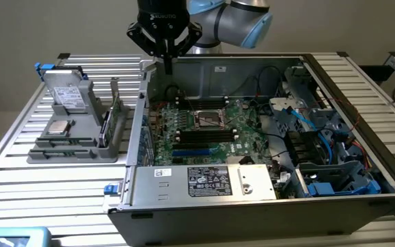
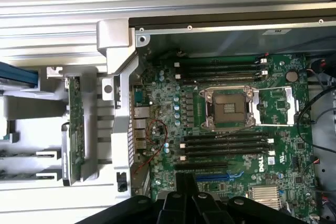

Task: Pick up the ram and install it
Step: 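Reach for the ram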

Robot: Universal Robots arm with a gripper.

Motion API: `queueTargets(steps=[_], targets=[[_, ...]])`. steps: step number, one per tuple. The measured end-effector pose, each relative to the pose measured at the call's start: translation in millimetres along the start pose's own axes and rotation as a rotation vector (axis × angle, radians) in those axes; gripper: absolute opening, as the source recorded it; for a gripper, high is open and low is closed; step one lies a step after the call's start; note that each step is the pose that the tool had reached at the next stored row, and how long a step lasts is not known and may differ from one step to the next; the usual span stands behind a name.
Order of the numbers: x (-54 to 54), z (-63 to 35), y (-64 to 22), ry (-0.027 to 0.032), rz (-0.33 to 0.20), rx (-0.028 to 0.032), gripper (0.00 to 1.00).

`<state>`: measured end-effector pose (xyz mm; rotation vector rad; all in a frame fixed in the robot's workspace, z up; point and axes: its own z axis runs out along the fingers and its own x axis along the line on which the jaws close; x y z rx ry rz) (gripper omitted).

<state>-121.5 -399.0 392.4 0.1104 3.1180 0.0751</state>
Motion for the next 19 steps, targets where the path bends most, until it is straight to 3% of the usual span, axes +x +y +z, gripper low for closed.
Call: queueTargets(steps=[5,7,11,19], targets=[[1.5,0.9,-5.1,0.0026,0.0,0.0004,0.11],[2.2,1.1,-7.3,0.0098,0.0,0.0017,0.11],[5.9,1.6,-10.4,0.0388,0.002,0.0049,0.11],[16.5,1.6,-14.8,0.1241,0.006,0.0118,0.11]])
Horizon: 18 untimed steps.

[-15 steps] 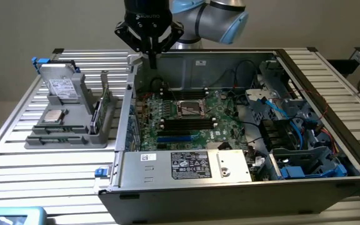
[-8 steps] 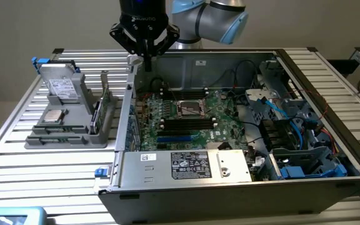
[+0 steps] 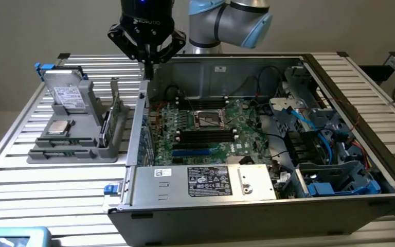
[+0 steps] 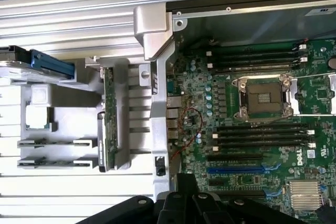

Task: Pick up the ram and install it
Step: 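Reach for the ram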

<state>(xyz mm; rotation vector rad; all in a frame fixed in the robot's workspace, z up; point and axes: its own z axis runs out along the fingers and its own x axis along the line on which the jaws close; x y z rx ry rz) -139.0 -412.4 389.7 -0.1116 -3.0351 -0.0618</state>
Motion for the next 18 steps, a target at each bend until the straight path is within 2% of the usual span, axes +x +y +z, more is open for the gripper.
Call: queueTargets(steps=[10,16,18], targets=[[16.7,2.0,-5.3,0.1059,0.005,0.0075,0.11],[29.4,3.3,-7.5,0.1657,0.008,0.0119,0.11],[33.5,3.9,-8.7,0.1828,0.008,0.013,0.11]])
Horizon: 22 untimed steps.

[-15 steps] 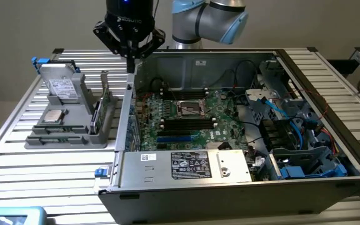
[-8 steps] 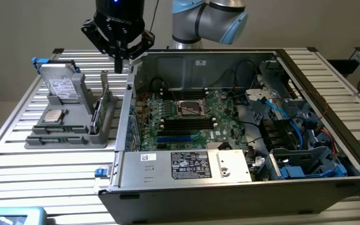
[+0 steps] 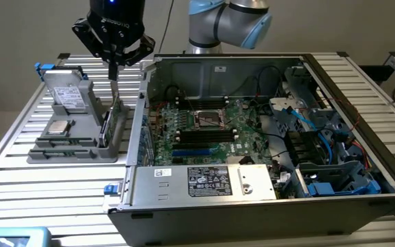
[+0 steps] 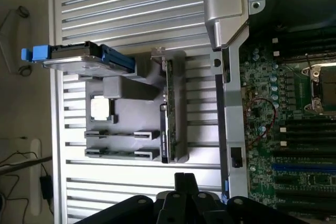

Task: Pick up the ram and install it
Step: 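Reach for the ram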

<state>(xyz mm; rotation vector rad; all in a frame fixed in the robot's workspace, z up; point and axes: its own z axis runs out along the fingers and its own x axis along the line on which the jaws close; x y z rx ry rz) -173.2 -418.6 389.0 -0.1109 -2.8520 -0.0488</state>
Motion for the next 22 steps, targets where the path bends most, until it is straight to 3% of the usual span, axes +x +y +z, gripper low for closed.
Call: queueTargets(steps=[1,6,8,9,10,13,18,19,22], targets=[[1.4,0.7,-1.5,0.005,0.0,0.0004,0.11],[6.5,5.8,-17.7,0.0056,0.0,0.0005,0.11],[9.5,8.6,-22.5,0.0023,0.0,0.0001,0.11],[10.9,9.5,-23.7,-0.0048,0.0,-0.0004,0.11],[12.2,10.2,-24.3,-0.0156,-0.001,-0.0018,0.11],[16.0,11.6,-25.0,-0.0653,-0.004,-0.008,0.11],[25.5,15.6,-26.1,-0.136,-0.008,-0.0164,0.11],[27.6,16.5,-26.4,-0.1463,-0.009,-0.0182,0.11],[35.0,20.1,-27.8,-0.1668,-0.011,-0.0227,0.11]])
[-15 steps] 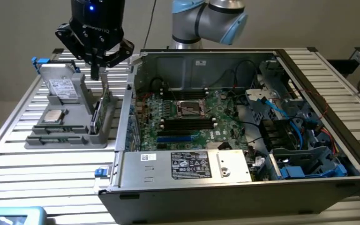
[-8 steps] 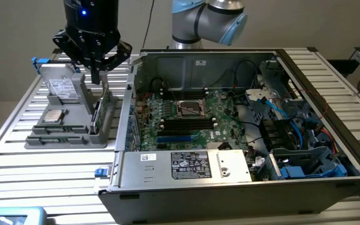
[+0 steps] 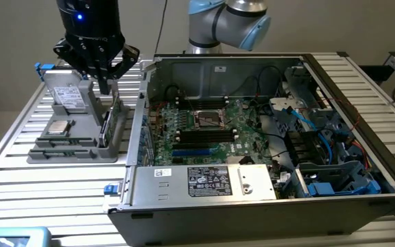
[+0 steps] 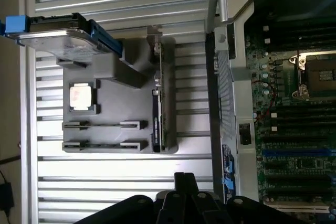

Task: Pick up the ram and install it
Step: 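Reach for the ram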

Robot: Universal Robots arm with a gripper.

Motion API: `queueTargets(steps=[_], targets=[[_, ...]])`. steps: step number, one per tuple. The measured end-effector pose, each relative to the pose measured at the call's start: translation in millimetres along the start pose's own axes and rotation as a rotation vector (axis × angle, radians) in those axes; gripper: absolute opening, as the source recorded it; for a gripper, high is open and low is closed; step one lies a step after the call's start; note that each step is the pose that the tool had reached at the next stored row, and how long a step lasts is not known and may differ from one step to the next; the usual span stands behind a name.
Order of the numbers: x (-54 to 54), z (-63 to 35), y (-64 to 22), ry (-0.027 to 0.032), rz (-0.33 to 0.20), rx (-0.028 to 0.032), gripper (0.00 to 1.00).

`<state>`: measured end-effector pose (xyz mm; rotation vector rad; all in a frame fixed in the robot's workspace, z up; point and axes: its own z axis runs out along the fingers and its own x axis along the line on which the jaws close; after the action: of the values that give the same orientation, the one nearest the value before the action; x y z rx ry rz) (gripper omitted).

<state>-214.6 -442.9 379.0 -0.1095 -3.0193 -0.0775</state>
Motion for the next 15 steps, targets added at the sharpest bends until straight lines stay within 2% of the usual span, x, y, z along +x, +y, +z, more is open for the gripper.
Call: queueTargets(steps=[1,2,6,11,15], targets=[[3.0,0.8,-0.4,-0.0052,0.0,-0.0014,0.11],[6.5,1.5,-0.9,-0.008,-0.001,-0.0027,0.11],[21.8,3.7,-4.1,-0.0086,-0.001,-0.0069,0.11],[41.3,6.7,-7.2,-0.0103,-0.002,-0.0091,0.11],[50.9,8.5,-8.8,-0.0161,-0.002,-0.0126,0.11]])
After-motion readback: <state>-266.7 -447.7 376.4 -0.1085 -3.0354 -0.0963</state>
